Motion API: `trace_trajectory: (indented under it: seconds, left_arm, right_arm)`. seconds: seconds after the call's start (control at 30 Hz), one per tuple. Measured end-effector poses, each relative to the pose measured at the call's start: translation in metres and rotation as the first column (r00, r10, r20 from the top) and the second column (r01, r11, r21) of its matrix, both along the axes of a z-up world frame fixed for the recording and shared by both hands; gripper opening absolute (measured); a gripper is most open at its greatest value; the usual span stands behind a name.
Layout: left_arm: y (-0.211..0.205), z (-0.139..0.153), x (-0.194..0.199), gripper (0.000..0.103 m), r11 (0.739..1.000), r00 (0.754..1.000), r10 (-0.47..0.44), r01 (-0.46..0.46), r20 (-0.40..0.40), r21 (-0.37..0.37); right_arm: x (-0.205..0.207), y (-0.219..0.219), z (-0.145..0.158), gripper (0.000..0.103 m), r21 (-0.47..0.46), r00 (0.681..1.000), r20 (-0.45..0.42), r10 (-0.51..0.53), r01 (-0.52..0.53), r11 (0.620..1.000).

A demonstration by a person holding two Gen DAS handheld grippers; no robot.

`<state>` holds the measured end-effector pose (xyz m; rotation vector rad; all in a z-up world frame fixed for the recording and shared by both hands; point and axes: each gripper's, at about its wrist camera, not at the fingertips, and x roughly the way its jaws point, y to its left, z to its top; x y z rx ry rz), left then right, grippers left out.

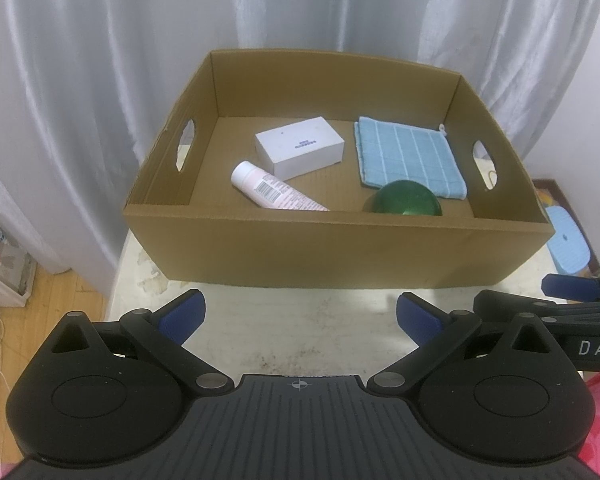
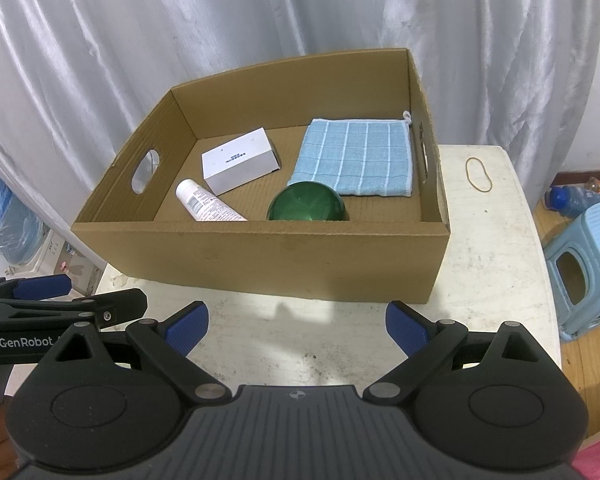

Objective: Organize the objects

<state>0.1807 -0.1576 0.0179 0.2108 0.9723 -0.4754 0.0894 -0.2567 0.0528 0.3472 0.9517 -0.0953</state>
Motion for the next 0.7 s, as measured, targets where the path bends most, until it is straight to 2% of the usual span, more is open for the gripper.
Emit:
trace_trajectory:
  seconds: [0.7]
  left_arm:
    - [0.0000, 0.0007, 0.0010, 0.102, 1.000, 1.000, -0.001, 0.001, 0.000, 0.003]
  right_arm:
    - [0.0017, -0.0005, 0.0004, 0.098, 0.001, 1.000, -0.002, 0.000, 0.000, 1.000]
